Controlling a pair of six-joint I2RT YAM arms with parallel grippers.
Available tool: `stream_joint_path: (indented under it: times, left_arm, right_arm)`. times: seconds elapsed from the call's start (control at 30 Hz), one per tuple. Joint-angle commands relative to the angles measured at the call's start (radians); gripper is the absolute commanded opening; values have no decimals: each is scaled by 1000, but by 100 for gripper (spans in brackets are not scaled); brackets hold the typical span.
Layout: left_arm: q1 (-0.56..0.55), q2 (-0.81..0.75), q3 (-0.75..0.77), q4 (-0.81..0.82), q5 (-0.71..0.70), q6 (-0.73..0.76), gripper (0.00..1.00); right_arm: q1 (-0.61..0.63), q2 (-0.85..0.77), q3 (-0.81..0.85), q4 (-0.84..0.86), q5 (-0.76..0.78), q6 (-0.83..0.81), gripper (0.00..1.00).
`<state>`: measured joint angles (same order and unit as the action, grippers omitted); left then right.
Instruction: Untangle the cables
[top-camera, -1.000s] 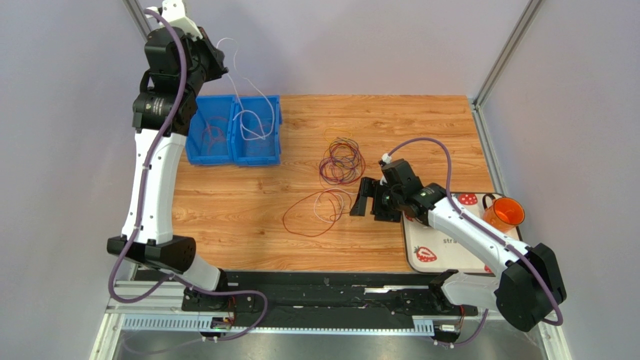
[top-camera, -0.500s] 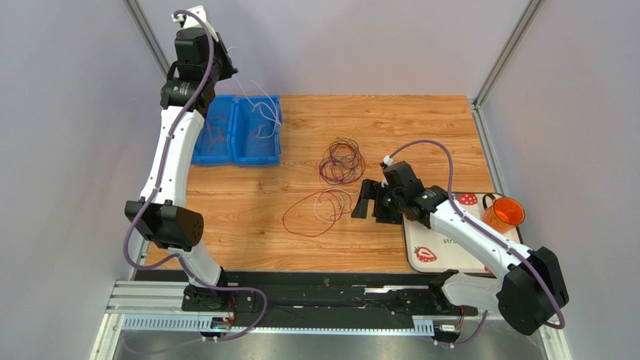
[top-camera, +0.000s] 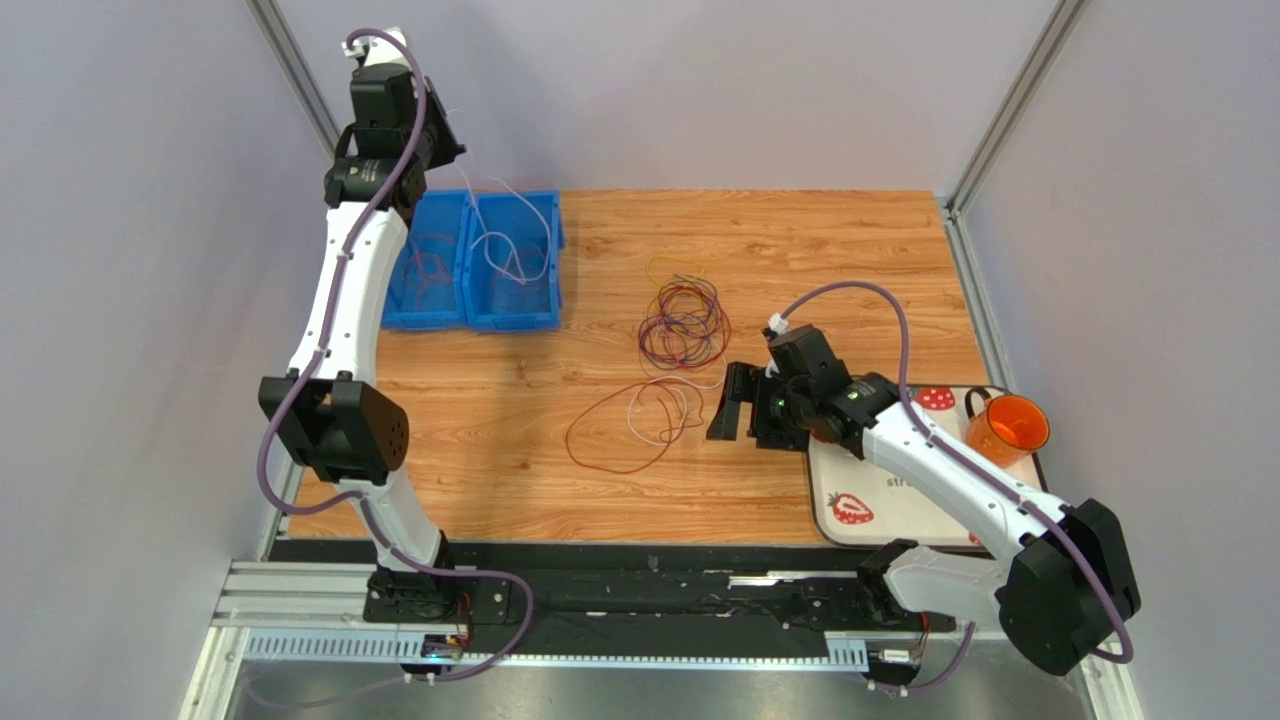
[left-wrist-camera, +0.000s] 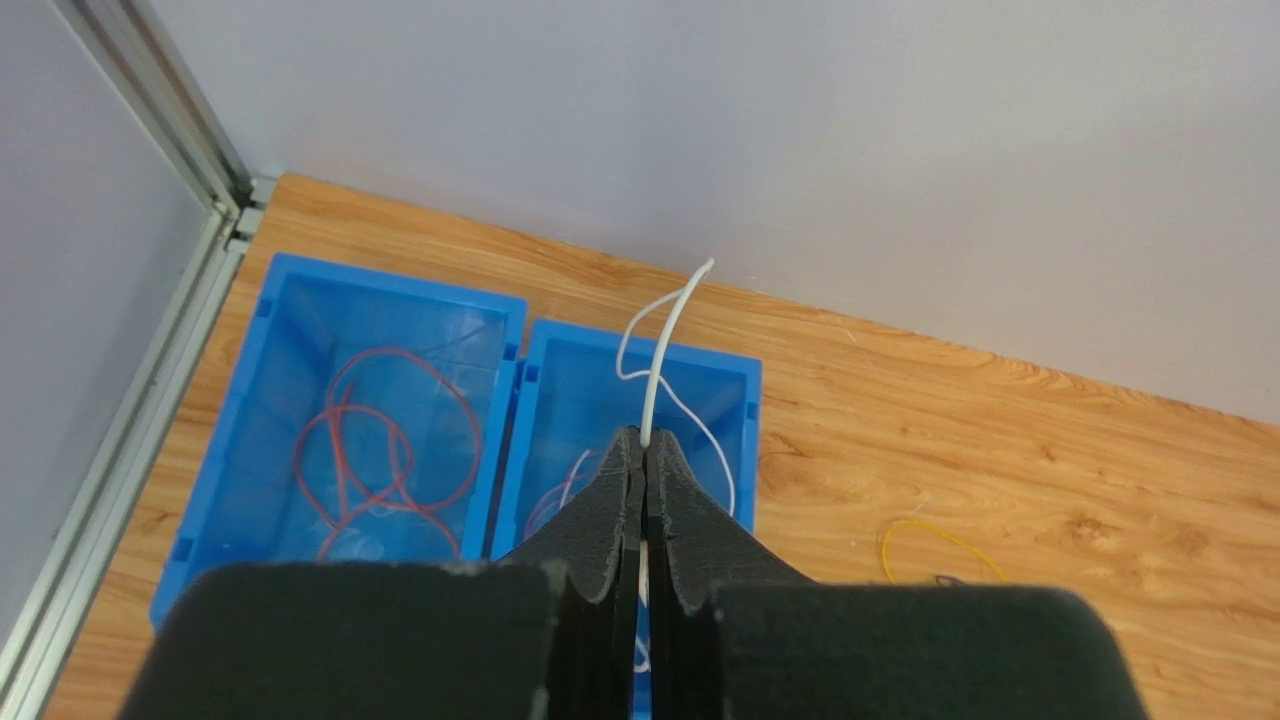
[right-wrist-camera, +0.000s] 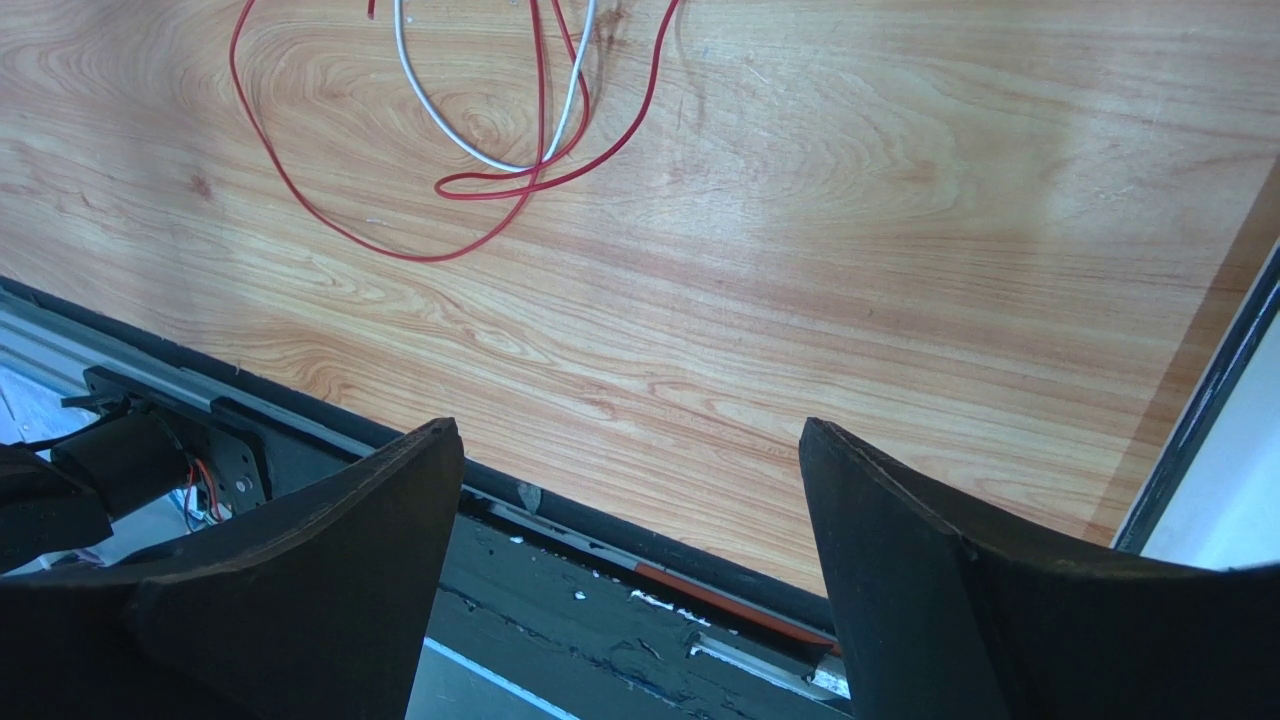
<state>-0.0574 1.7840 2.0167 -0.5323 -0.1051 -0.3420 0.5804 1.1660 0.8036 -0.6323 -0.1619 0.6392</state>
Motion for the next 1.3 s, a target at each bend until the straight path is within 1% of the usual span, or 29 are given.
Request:
stream_joint_path:
  times: [0.0,0.03,0.23,0.4,0.67,0.7,0.77,0.8,0.87,0.97,1.07,1.2,1.23,1.27]
  left_arm:
    - [2,15,-21,64,73,-5,0]
    - [2,20,-27,77,97,-3,0]
    - [2,69,-47,68,87,-3,0]
    - [2,89,-84,83,117,-5,0]
    - [2,100,-78,74,142,-12,1]
    - [1,100,-72,65,143,-15,8]
    - [1,98,-49,49,154,-14,25]
    - [-4,95,-39,35,153,-8,41]
    - [-16,89,14,2,113,15,58]
    - [-38,83,106,-67,67,44,64]
    - [-58,60,169,-126,51,52,65]
    - [-103,0,156,-201,30,55,65]
    - [-113,-18,139,-207,24,52,65]
    - [-122,-59,81,-212,18,46,64]
  right_arm:
    - [6,-17,8,8,9,-9,87]
    - [4,-16,11,6,7,-9,87]
    - [4,-17,12,5,10,-7,87]
    - [4,-9,11,8,7,-4,87]
    - [6,-8,12,13,2,-3,87]
    - [4,-8,12,13,2,0,87]
    - [6,-8,12,14,2,0,87]
    - [6,-9,11,14,2,1,87]
    - [4,-9,9,16,2,1,87]
    - [4,-5,12,19,1,2,87]
    - [6,0,20,28,-5,10,87]
    - [7,6,26,40,-18,22,87]
    - [10,7,28,42,-18,24,87]
    - [10,9,29,43,-18,27,87]
